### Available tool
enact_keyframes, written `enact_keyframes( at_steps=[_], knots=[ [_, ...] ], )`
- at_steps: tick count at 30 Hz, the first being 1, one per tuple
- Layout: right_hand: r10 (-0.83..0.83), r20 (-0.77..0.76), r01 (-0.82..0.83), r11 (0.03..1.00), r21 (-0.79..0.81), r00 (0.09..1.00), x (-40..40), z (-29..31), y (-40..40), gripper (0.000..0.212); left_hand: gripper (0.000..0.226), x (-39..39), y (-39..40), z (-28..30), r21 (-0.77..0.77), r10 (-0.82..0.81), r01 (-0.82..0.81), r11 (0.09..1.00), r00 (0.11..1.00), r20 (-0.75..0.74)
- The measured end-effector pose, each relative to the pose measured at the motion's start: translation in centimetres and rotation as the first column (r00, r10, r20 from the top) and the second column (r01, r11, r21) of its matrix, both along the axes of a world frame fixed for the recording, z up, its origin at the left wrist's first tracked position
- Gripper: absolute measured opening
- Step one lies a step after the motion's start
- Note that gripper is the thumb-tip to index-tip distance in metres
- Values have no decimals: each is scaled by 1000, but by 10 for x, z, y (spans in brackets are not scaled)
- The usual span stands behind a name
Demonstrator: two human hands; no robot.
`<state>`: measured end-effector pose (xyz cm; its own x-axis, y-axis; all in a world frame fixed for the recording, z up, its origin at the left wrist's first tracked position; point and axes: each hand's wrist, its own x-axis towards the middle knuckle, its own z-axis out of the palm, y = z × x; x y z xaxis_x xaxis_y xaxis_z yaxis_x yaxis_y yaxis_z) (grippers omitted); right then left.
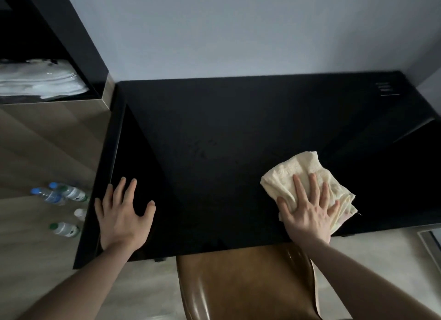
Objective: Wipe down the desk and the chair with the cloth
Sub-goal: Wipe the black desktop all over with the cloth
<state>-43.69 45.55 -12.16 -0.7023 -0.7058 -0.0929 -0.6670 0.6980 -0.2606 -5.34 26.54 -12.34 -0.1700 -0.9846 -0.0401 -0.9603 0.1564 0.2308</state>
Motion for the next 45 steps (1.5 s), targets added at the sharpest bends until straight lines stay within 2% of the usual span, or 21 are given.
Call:
enact_keyframes(
  at_steps=[7, 12, 14, 21, 27, 30, 33, 35, 37, 39, 42, 45],
  knots=[
    [-28, -7, 28, 1000, 8, 1000, -2, -1, -1, 80, 89, 0, -1, -2, 4, -14, 14, 1000, 1000, -4],
    [-210, 44, 208, 977, 53, 977, 41, 1, -28, 82, 90, 1, -3, -2, 22, -37, 37, 999, 999, 4],
    [-236, 46, 232, 970, 69, 971, 69, 3, -39, 83, 91, 2, -2, 0, 37, -47, 47, 998, 999, 4],
    [-35, 97, 30, 998, 53, 995, 184, 13, -71, 81, 89, 5, -2, 1, 52, -66, 68, 996, 997, -45],
    [33, 126, -40, 997, 59, 991, 209, 10, -76, 84, 86, 5, -2, 4, 98, -58, 62, 993, 997, -44],
    [48, 186, -61, 996, 66, 981, 202, 23, -75, 84, 80, 11, -4, 7, 128, -60, 78, 989, 989, -134],
    [-24, 226, 21, 1000, 16, 974, 188, 41, -77, 88, 73, 24, -23, 14, 120, -49, 84, 989, 961, -271],
    [-63, 225, 63, 998, 7, 972, 175, 49, -82, 95, 72, 37, -49, 17, 87, -22, 49, 995, 958, -287],
    [-63, 251, 55, 998, 38, 966, 166, 51, -87, 100, 74, 54, -74, 13, 118, 36, -5, 993, 964, -262],
    [-54, 213, 35, 995, 94, 975, 166, 42, -93, 100, 74, 68, -84, 5, 182, 62, -12, 983, 961, -271],
    [-71, 117, 61, 994, 91, 991, 182, 25, -103, 103, 69, 75, -81, -5, 208, 95, -8, 978, 906, -412],
    [-60, 101, 50, 994, 98, 993, 204, 18, -119, 99, 66, 77, -86, -13, 232, 119, -2, 973, 863, -490]
  ],
)
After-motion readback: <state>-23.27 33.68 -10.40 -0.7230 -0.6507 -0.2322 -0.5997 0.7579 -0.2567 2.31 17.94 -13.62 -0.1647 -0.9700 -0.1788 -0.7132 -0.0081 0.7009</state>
